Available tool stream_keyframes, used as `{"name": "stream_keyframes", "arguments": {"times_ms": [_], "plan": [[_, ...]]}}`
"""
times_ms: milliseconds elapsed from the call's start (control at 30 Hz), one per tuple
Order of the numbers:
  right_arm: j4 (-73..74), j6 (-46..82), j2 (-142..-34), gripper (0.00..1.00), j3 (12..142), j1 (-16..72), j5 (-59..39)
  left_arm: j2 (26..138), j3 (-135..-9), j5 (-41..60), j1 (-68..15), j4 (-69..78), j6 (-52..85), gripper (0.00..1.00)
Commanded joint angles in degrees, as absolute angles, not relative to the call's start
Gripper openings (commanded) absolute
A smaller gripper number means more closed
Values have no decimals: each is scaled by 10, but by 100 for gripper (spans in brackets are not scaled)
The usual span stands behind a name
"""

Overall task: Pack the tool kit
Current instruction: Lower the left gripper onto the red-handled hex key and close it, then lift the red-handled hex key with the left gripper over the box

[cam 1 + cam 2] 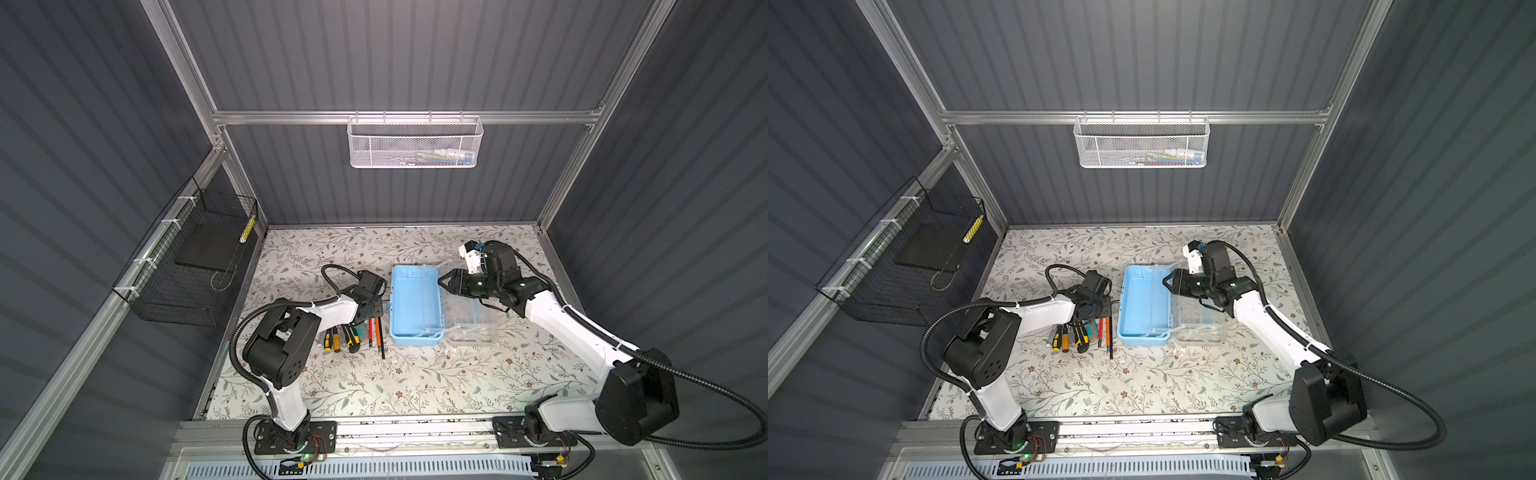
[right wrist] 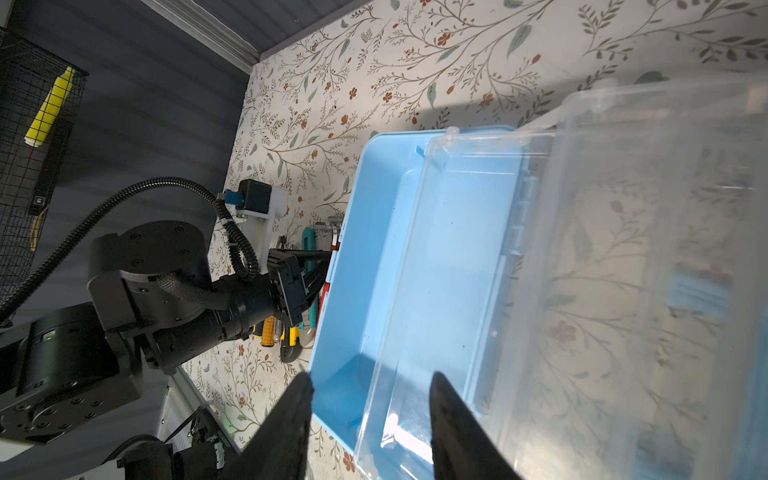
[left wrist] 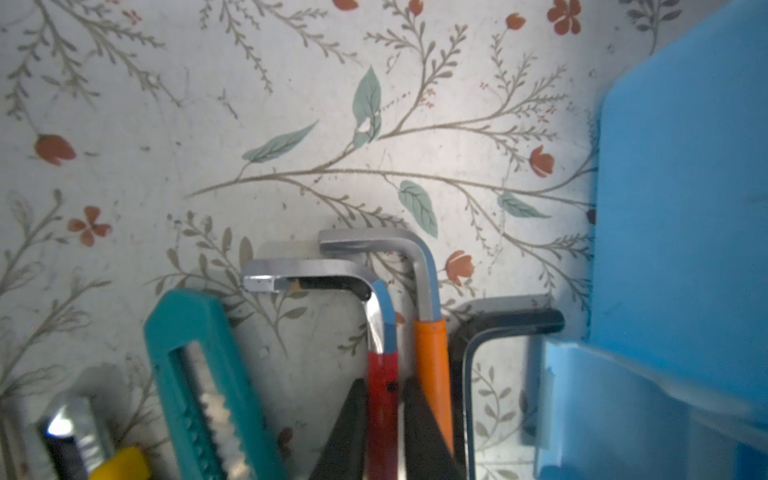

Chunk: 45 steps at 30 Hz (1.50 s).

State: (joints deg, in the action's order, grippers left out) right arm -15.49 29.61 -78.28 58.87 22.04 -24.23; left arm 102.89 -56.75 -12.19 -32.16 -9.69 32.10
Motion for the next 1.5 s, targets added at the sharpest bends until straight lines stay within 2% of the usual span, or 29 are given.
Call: {"name": "stream_keyframes", "arguments": {"times_ms": [0,100,167,367,800,1333,1467], "plan": [[-146,300,-781,48,583,219,-248,1062,-549,-118,-320,-131,321,21],[-145,299,-781,48,583,218,-247,1066,-548,-118,-320,-128,322,15],[-144,300,-781,48,581,218,-247,1068,-549,-116,-320,-126,324,4],[-139,298,-783,49,578,216,-248,1063,-552,-114,-319,-125,325,0],[-126,315,-790,49,580,203,-278,988,-561,-45,-320,-109,316,0],[-112,326,-778,48,579,185,-291,882,-622,-40,-319,-186,289,0],[-114,325,-769,48,582,181,-287,852,-635,-18,-320,-167,306,0]]}}
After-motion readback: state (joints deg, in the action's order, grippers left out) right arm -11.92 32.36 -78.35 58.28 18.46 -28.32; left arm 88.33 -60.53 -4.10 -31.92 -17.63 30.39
